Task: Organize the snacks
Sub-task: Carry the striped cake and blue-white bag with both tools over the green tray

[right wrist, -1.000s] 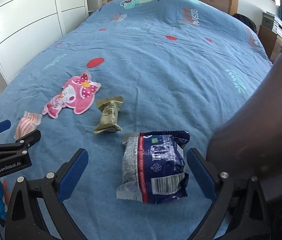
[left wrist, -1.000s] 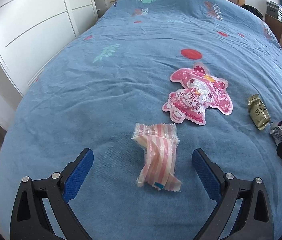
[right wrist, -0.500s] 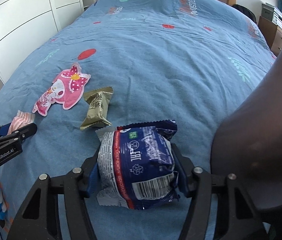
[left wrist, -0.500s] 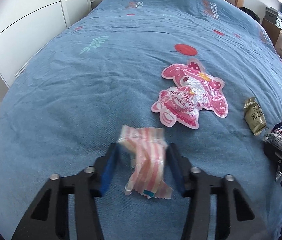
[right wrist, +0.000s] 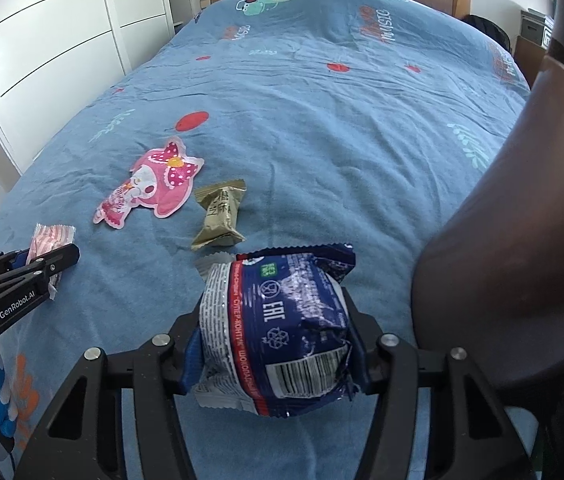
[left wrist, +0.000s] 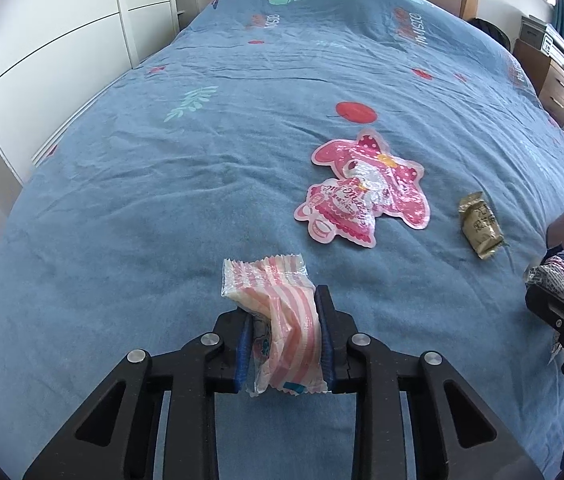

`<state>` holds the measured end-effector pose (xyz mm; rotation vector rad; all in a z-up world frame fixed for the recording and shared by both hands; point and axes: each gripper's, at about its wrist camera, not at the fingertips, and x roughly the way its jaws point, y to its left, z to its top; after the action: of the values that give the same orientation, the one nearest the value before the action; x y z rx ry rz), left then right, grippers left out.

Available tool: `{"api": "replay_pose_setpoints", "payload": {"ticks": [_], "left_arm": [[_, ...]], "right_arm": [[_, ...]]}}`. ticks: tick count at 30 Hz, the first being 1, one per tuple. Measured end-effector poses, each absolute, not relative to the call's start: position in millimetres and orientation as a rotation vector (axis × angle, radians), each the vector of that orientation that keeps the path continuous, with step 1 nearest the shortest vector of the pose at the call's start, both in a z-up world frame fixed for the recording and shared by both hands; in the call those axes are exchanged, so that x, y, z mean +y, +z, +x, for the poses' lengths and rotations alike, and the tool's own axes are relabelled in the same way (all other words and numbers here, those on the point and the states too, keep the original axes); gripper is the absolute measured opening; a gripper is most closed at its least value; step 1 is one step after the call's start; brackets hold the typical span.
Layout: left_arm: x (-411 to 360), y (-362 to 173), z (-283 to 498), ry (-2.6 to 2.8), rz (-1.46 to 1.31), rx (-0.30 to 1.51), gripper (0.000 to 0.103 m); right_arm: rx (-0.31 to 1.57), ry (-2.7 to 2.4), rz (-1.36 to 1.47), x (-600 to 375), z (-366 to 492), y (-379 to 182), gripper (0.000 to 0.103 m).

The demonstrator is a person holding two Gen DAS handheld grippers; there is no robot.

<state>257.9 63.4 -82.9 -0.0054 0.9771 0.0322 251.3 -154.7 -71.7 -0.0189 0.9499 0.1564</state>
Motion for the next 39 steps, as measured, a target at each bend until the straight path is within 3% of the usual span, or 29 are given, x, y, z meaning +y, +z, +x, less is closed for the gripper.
{"api": "replay_pose_setpoints", "payload": {"ticks": [23,39], "left_arm": [[13,-39,140,-0.018,-0.005,0.966,0.024],[-63,-21,71,-0.085,0.116,0.981,0.024]], "right_arm": [[0.918,0.166,0.049,-177,129,-23,0.103],[0.881,0.050,0.146,-264,54,-5,0.103]]}}
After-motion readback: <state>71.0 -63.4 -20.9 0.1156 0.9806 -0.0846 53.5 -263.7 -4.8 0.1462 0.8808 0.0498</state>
